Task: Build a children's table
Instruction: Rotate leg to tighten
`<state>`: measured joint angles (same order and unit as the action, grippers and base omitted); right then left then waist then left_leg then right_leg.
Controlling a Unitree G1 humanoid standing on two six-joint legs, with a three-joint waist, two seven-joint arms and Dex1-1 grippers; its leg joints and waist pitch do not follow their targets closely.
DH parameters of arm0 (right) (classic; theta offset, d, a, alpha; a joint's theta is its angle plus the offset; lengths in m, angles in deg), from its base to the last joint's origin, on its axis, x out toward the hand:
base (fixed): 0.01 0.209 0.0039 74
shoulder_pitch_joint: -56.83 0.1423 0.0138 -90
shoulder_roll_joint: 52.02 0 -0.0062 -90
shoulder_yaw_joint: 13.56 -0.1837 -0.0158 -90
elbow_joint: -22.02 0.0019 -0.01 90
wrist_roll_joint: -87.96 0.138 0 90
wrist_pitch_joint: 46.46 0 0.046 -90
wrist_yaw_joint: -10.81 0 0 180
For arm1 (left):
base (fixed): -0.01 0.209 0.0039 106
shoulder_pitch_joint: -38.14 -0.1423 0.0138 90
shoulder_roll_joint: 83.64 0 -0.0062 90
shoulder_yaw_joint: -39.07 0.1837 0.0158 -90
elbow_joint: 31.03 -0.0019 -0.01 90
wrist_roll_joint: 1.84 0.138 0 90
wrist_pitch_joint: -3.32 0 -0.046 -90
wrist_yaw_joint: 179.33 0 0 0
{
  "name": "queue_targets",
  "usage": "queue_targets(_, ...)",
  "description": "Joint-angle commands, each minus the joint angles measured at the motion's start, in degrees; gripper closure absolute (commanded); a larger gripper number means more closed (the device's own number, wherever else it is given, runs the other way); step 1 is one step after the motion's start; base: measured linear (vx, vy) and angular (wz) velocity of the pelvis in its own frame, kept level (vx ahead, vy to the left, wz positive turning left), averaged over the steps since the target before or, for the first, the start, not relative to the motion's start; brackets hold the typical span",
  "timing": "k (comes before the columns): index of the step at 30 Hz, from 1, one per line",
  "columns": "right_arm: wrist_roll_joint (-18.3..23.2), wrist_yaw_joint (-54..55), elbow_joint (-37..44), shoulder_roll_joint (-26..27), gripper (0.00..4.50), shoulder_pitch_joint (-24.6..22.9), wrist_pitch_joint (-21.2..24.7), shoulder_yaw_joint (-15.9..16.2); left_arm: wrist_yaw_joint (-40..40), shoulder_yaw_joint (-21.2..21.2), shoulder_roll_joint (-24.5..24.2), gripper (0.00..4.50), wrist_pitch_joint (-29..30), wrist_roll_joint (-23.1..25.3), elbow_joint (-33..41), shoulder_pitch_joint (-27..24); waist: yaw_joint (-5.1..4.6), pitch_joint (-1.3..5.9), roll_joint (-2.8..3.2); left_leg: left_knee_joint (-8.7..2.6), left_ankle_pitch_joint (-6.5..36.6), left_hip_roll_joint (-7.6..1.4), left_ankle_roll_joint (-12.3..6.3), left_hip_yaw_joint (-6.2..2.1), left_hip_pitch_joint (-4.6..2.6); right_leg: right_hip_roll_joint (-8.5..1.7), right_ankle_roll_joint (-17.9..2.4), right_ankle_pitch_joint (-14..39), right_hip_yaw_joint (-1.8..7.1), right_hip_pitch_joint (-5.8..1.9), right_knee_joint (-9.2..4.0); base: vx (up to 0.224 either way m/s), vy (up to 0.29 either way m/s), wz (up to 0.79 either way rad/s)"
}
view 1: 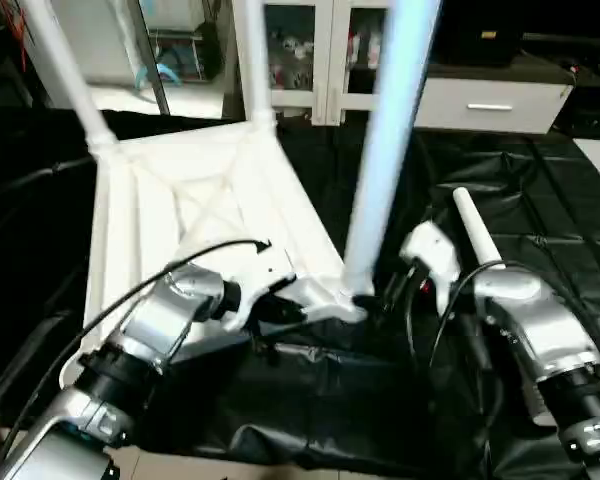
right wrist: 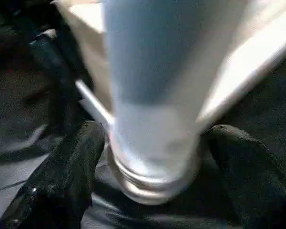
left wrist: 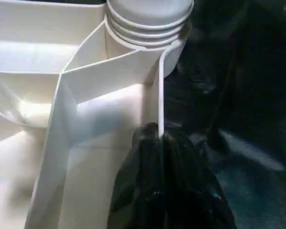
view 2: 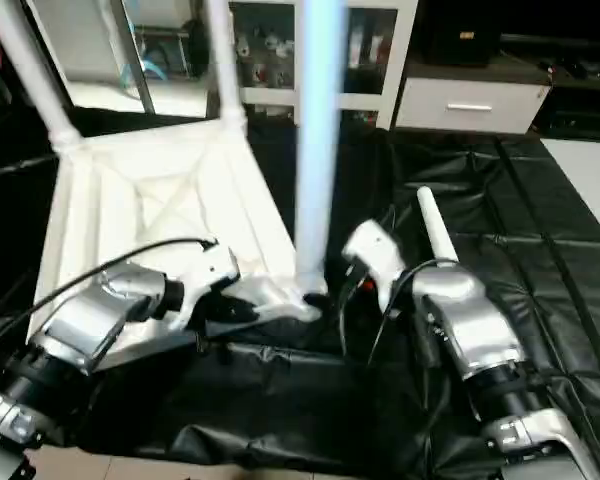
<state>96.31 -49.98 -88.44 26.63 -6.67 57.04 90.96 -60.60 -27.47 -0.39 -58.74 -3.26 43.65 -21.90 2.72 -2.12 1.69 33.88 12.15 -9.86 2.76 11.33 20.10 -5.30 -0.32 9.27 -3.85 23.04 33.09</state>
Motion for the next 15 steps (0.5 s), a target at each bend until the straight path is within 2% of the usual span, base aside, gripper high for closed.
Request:
queue_targets(1, -1.32, -0.89, -0.64, -0.17, 0.69, 0.99, -1.25, 1.08, -2.68, 4.95, 0.31, 4.5, 2.05, 0.63, -0.96, -1.85, -0.3, 2.83, -0.44, -4.35, 12.4, -3.33, -2.91, -1.35, -0.22, -3.22, -14.4, 14.27, 2.6, -2.59, -3.42, 0.0, 0.0, 0.0)
queue_targets(5, -3.07, 0.4, -4.38, 1.21, 0.69, 3.16, -3.14, 1.36, -3.01, 5.14, 0.23, 4.5, 2.86, 0.87, -0.12, -2.0, -0.27, 2.89, -0.53, -4.28, 11.51, -3.26, -2.85, -1.38, -0.15, -3.31, -14.56, 14.62, 2.57, -2.61, -3.37, 0.0, 0.0, 0.0)
queue_targets(7, -2.95, 0.33, -5.37, 1.63, 0.69, 4.0, -3.25, 1.24, -2.77, 5.05, 0.18, 4.5, 2.99, 0.94, 0.06, -2.04, -0.27, 2.99, -0.7, -4.17, 10.57, -3.26, -3.38, -1.33, -0.17, -3.18, -14.82, 12.94, 2.56, -2.65, -3.19, 0.0, 0.0, 0.0)
queue_targets(8, -2.88, 0.31, -5.8, 1.77, 0.95, 4.35, -3.4, 1.18, -2.65, 5.0, 0.1, 4.5, 3.21, 0.98, 0.33, -2.13, -0.27, 2.96, -0.74, -4.17, 10.29, -3.29, -3.53, -1.34, -0.11, -3.19, -14.88, 12.68, 2.55, -2.68, -3.11, 0.0, 0.0, 0.0)
queue_targets(15, -2.39, -0.57, -7.34, 2.35, 1.39, 4.98, -3.92, 0.64, -2.27, 4.76, 0.19, 4.5, 3.9, 1.05, 0.82, -2.66, -0.44, 2.93, -0.67, -4.14, 10.73, -3.27, -3.77, -1.37, -0.11, -3.22, -14.62, 14.31, 2.51, -2.69, -3.27, 0.0, 0.0, 0.0)
